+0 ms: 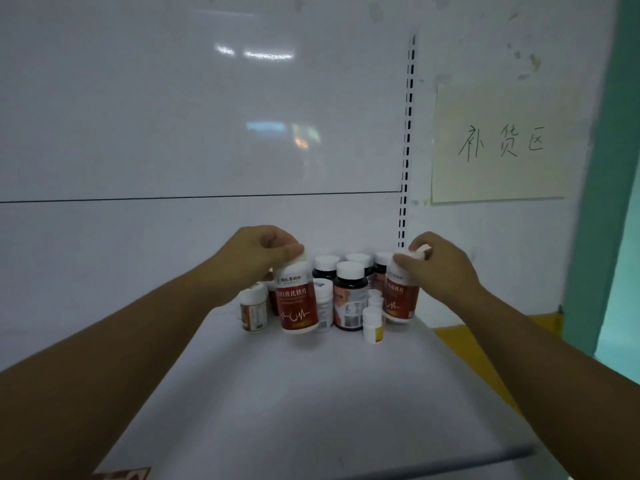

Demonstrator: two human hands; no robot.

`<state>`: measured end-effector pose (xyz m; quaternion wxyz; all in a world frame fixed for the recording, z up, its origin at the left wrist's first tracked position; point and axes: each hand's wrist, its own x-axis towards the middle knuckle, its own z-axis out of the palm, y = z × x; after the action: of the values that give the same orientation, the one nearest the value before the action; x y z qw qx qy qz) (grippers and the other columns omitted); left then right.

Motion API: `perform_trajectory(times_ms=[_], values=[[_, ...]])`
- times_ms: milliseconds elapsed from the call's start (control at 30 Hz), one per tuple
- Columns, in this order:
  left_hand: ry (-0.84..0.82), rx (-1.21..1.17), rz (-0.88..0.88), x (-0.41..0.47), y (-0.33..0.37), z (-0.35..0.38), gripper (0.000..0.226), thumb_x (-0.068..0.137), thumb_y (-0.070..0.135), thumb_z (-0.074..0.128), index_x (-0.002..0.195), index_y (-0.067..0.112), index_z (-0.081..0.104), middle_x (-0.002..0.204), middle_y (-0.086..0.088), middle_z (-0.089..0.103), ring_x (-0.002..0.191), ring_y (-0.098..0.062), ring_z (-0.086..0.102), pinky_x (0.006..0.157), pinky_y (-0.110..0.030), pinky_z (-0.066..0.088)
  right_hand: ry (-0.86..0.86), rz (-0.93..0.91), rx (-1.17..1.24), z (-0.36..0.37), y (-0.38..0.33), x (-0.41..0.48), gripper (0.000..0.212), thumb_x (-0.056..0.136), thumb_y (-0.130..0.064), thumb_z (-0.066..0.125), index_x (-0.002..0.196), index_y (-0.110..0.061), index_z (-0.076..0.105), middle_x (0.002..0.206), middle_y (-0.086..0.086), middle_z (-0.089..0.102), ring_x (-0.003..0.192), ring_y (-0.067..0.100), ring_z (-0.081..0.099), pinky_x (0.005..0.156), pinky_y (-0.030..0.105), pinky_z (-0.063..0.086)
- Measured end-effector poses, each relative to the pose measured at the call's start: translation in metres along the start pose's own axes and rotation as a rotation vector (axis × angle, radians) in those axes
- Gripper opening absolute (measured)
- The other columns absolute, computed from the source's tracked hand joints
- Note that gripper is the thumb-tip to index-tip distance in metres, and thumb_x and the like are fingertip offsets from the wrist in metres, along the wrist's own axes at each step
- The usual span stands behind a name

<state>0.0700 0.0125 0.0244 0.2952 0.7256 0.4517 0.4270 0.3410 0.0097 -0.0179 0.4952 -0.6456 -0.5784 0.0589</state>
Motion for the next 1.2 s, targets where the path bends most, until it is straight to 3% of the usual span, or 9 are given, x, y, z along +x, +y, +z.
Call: perform_trajectory(times_ms=[133, 233, 367, 533, 767, 933, 1000, 1133, 1200], values=[[0.039, -0.104, 0.005, -0.013, 0.009, 0.002, 0.009, 0.086, 0.025, 0.064, 0.090, 0.017, 0.066, 0.092, -0.002, 0.068, 0.089, -0.021, 0.064, 0.081, -0.037, 0.055, 0.003, -0.026, 0.562, -0.010, -0.044, -0.011, 0.029, 0.084, -0.033, 0.066, 0.110, -0.020, 0.059, 0.092, -0.006, 0.059, 0.081, 0.008, 0.058, 0.065, 0.022, 0.046], [0.118, -0.128, -0.006, -0.028, 0.018, -0.004, 0.014, 0.082, 0.027, 0.067, 0.089, 0.014, 0.068, 0.093, -0.006, 0.070, 0.087, -0.022, 0.066, 0.077, -0.038, 0.057, -0.194, -0.057, 0.784, 0.004, -0.086, -0.031, 0.033, 0.085, -0.030, 0.065, 0.116, -0.019, 0.060, 0.100, -0.006, 0.063, 0.091, 0.009, 0.063, 0.075, 0.024, 0.052], [0.228, -0.143, -0.022, -0.056, 0.026, -0.036, 0.020, 0.079, 0.030, 0.069, 0.088, 0.012, 0.068, 0.086, -0.001, 0.071, 0.075, -0.013, 0.068, 0.061, -0.027, 0.054, -0.438, -0.161, 0.814, 0.029, -0.123, -0.056, 0.026, 0.084, -0.028, 0.064, 0.108, -0.019, 0.064, 0.097, -0.004, 0.070, 0.082, 0.008, 0.069, 0.070, 0.023, 0.058], [0.296, -0.084, -0.061, -0.102, 0.026, -0.087, 0.020, 0.077, 0.031, 0.070, 0.083, 0.013, 0.067, 0.079, 0.001, 0.069, 0.064, -0.004, 0.067, 0.054, -0.020, 0.052, -0.591, -0.193, 0.889, 0.055, -0.165, -0.085, 0.021, 0.084, -0.027, 0.063, 0.104, -0.021, 0.065, 0.089, -0.003, 0.070, 0.072, 0.004, 0.069, 0.063, 0.021, 0.057], [0.422, -0.029, -0.065, -0.165, 0.030, -0.168, 0.047, 0.057, 0.039, 0.071, 0.093, 0.009, 0.068, 0.089, -0.002, 0.072, 0.076, -0.010, 0.070, 0.060, -0.022, 0.056, -0.667, -0.315, 0.885, 0.081, -0.242, -0.125, 0.020, 0.084, -0.025, 0.065, 0.102, -0.018, 0.068, 0.085, -0.005, 0.069, 0.074, 0.004, 0.069, 0.063, 0.018, 0.056], [0.540, -0.001, -0.093, -0.214, 0.016, -0.226, 0.038, 0.066, 0.032, 0.074, 0.098, 0.012, 0.067, 0.096, -0.003, 0.072, 0.087, -0.017, 0.070, 0.070, -0.027, 0.057, -0.732, -0.334, 0.924, 0.113, -0.302, -0.167, 0.019, 0.081, -0.020, 0.067, 0.100, -0.016, 0.068, 0.063, -0.017, 0.067, 0.068, 0.001, 0.067, 0.064, 0.019, 0.057], [0.575, 0.011, -0.105, -0.232, 0.010, -0.249, 0.033, 0.072, 0.029, 0.073, 0.100, 0.012, 0.067, 0.098, -0.003, 0.071, 0.089, -0.018, 0.069, 0.070, -0.027, 0.057, -0.750, -0.331, 0.928, 0.123, -0.324, -0.184, 0.020, 0.081, -0.020, 0.068, 0.100, -0.014, 0.068, 0.068, -0.014, 0.068, 0.070, 0.003, 0.068, 0.064, 0.019, 0.057], [0.611, 0.006, -0.111, -0.255, 0.004, -0.284, 0.028, 0.076, 0.027, 0.072, 0.099, 0.013, 0.067, 0.101, -0.003, 0.069, 0.094, -0.020, 0.067, 0.079, -0.034, 0.057, -0.729, -0.325, 0.913, 0.135, -0.356, -0.210, 0.021, 0.082, -0.019, 0.067, 0.102, -0.013, 0.068, 0.097, 0.002, 0.068, 0.079, 0.007, 0.068, 0.063, 0.019, 0.057], [0.592, 0.006, -0.093, -0.260, 0.002, -0.296, 0.028, 0.076, 0.027, 0.073, 0.100, 0.014, 0.067, 0.101, -0.003, 0.069, 0.095, -0.020, 0.067, 0.082, -0.037, 0.057, -0.695, -0.306, 0.913, 0.140, -0.365, -0.219, 0.018, 0.082, -0.019, 0.067, 0.099, -0.015, 0.069, 0.100, 0.002, 0.068, 0.079, 0.006, 0.068, 0.060, 0.019, 0.056]])
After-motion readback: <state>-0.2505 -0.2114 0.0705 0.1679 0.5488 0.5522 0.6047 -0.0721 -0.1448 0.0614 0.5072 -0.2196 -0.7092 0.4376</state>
